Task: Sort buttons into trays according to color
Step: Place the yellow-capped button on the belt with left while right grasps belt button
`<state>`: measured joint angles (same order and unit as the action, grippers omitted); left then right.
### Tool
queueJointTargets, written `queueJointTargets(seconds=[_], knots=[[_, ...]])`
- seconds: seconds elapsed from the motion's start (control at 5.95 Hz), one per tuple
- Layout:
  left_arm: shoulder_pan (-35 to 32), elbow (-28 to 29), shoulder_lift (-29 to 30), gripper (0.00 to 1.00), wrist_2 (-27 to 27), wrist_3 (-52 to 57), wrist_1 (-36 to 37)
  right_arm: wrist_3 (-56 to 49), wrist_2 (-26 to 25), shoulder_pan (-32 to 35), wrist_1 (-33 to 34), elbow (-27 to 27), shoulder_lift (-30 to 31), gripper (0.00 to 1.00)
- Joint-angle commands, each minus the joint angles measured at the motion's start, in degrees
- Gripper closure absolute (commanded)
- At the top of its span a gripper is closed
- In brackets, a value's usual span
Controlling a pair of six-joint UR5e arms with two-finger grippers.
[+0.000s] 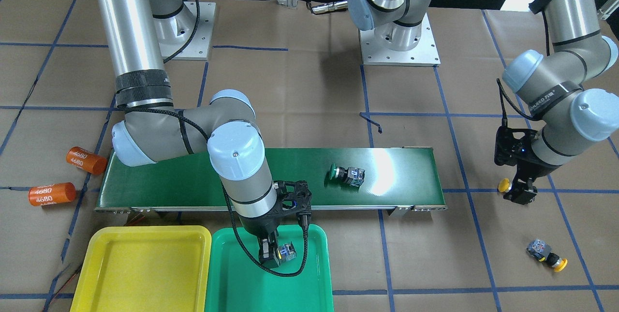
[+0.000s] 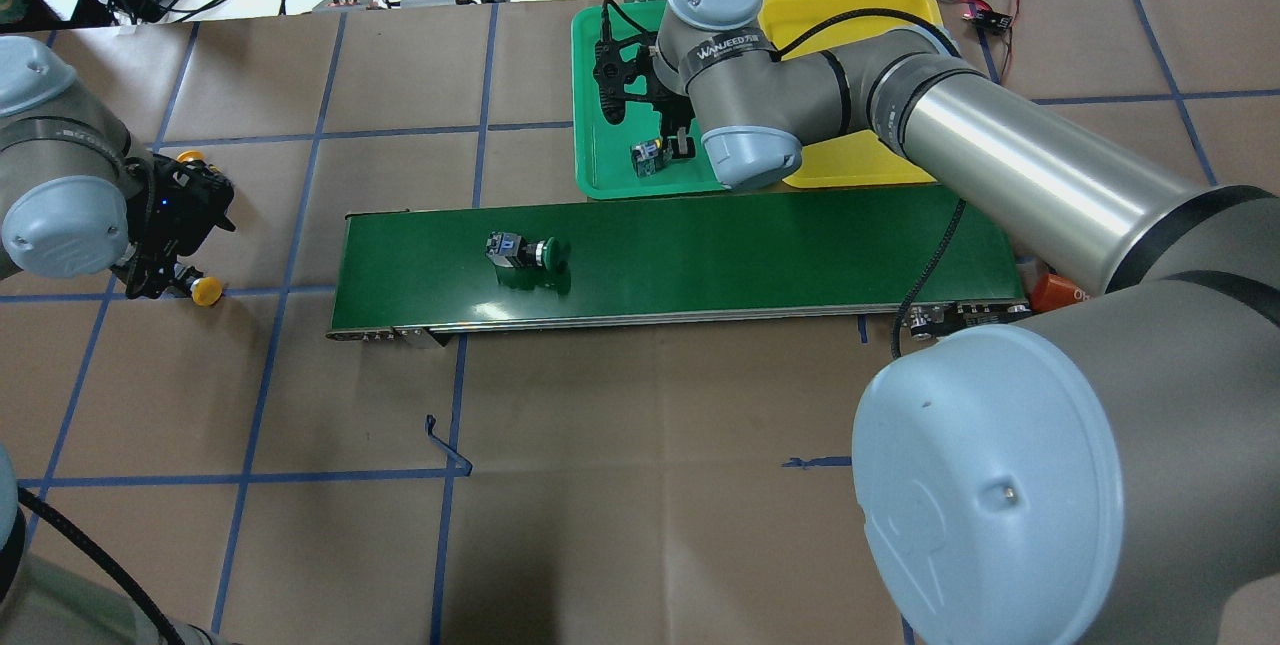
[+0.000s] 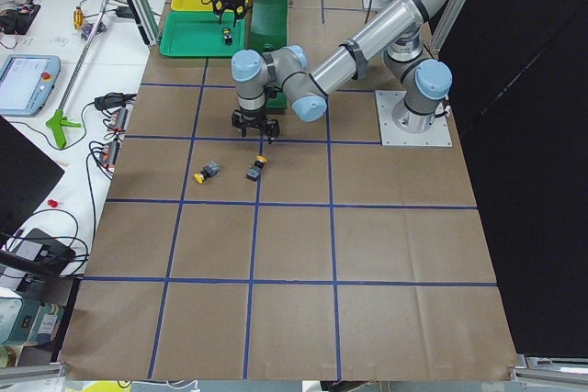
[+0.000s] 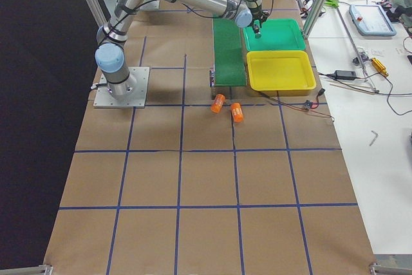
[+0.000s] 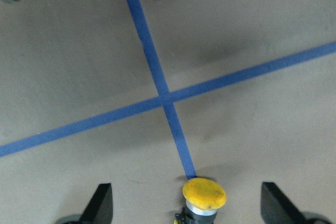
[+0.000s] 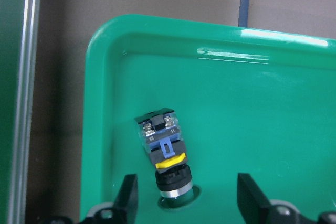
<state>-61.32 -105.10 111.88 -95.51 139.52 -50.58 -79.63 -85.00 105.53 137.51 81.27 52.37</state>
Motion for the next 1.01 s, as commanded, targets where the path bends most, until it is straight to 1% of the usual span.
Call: queueJointTargets(seconds=[0.0, 0.17, 0.34, 0.5, 0.67, 0.84], knots=[[3.6, 0.9, 5.6, 0.02, 0.0, 7.3, 7.9, 0.0, -3.6, -0.6, -6.0, 1.3, 5.9, 0.0], [3.7, 1.1, 6.9, 0.02, 0.0, 8.8, 9.5, -0.1, -6.0, -0.7, -13.3, 3.5, 11.5, 0.0], [3.7, 0.9, 7.5, 0.19, 0.1, 8.8, 9.7, -1.2, -6.1, -1.5, -17.8, 8.1, 17.2, 0.0], [3.7, 0.8, 7.4, 0.59, 0.3, 9.5, 9.7, -1.5, -5.9, -1.4, -21.8, 12.6, 21.8, 0.0], [3.8, 0.6, 7.1, 0.91, 0.2, 9.2, 9.7, -1.0, -5.3, -1.3, -22.1, 13.9, 22.4, 0.0], [3.6, 0.9, 6.0, 1.0, 0.2, 8.2, 8.7, 0.7, -5.1, -0.9, -21.9, 13.7, 21.7, 0.0]])
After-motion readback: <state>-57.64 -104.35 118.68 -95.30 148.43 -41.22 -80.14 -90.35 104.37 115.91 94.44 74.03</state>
